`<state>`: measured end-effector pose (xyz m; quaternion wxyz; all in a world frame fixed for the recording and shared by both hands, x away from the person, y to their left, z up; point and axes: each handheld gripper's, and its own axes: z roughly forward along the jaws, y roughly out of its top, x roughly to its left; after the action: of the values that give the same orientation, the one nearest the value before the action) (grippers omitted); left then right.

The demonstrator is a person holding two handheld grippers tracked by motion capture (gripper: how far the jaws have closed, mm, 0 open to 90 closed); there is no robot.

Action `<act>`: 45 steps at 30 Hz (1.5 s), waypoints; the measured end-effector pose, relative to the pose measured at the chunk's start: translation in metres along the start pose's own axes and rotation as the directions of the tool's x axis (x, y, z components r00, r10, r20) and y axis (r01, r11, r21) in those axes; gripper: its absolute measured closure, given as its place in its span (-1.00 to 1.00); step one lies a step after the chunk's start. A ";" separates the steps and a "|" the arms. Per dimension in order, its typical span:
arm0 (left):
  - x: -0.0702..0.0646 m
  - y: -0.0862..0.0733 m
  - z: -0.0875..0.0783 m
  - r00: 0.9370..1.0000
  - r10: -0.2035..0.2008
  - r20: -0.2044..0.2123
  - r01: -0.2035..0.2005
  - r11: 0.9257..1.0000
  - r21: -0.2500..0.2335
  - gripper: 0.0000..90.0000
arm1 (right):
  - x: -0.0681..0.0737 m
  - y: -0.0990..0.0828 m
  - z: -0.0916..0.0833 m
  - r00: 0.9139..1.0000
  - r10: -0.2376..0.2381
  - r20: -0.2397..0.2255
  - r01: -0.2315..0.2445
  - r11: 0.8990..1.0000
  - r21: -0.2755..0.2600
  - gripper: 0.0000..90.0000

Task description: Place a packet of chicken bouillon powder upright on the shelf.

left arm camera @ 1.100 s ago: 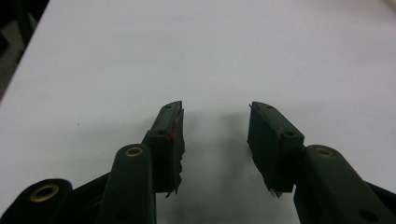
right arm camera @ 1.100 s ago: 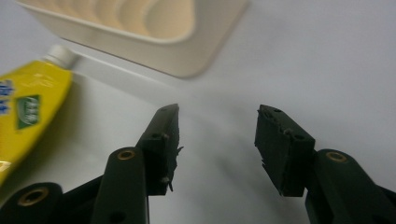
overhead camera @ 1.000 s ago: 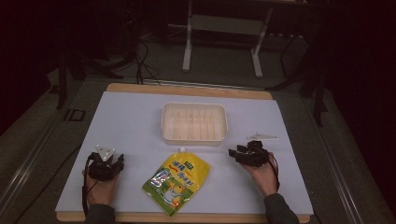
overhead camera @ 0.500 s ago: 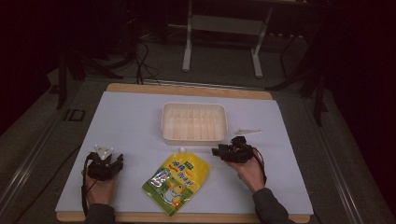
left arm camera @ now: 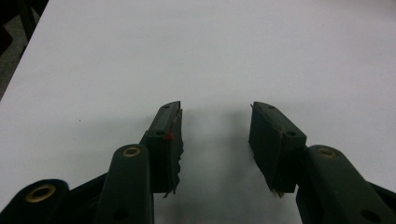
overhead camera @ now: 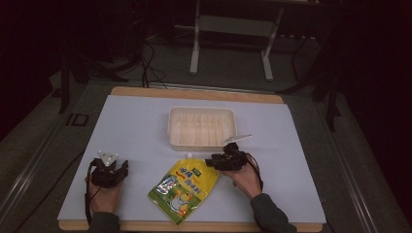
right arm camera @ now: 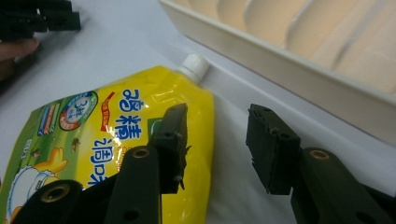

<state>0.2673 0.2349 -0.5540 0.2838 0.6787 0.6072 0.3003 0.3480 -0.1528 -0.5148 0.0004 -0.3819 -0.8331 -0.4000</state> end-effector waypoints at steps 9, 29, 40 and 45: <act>0.000 0.000 0.000 1.000 0.002 -0.003 -0.002 1.000 -0.002 0.18 | 0.001 0.004 0.019 1.000 -0.004 -0.028 0.005 0.999 0.046 0.36; 0.000 0.000 0.000 1.000 0.002 -0.004 -0.002 1.000 -0.002 0.17 | -0.001 0.012 0.042 0.983 0.132 -0.129 -0.098 0.965 0.243 0.57; 0.000 0.000 0.000 1.000 0.002 -0.005 -0.002 1.000 0.001 0.17 | 0.011 0.016 0.048 0.989 0.099 -0.113 -0.061 0.953 0.297 0.75; 0.000 0.000 0.000 1.000 0.002 -0.004 -0.002 1.000 0.000 0.17 | 0.019 0.017 0.050 0.994 0.071 -0.079 -0.043 0.948 0.315 0.95</act>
<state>0.2671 0.2347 -0.5540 0.2824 0.6786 0.6071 0.3021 0.3608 -0.1002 -0.5318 0.1096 -0.3828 -0.8738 -0.2793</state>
